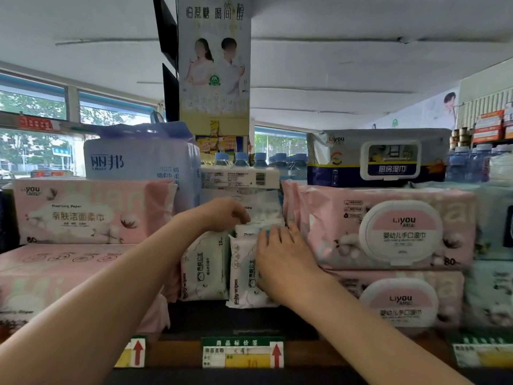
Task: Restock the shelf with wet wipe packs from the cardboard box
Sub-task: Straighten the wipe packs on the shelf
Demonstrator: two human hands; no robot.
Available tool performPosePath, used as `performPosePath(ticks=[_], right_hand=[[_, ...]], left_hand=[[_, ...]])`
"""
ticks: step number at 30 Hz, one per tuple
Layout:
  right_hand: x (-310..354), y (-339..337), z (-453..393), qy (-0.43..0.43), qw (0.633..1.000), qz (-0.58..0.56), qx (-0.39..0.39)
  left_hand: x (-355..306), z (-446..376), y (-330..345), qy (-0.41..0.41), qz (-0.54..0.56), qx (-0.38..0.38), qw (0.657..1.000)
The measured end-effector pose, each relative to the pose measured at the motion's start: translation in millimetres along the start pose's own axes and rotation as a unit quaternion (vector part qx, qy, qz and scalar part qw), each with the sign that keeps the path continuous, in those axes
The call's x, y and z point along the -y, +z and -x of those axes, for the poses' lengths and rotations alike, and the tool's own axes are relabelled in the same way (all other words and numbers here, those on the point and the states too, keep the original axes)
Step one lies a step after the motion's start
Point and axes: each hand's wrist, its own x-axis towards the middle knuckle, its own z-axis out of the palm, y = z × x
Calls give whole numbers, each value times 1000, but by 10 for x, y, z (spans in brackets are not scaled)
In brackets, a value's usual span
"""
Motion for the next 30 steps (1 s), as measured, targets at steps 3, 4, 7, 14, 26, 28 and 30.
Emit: performPosePath(ticks=[3,4,7,14,26,28,30], right_hand=[[8,8,-56,-14,1000,-24,-11],[11,14,-73,-16,999,-30,-12],[3,43,-108,-18,999,-25,-15],[-14,39,-92,-26,1000,-14,-3],[17,33,-145,-18,1000,-11,11],[18,39,-149,-15,1000,-15,13],[39,41,-151,-9,1000,-24,5]], left_hand=[[-6,-77,-18,-20,-26,24,999],[-12,-111,-28,-29,-39,30,998],[-32,-225,-45,-47,-62,15,997],[-26,-306,-35,-34,-2,1,999],[-16,-263,-73,-14,-80,-8,997],[-10,-260,-27,-7,-87,-39,995],[16,-233,-33,-5,-87,-70,994]])
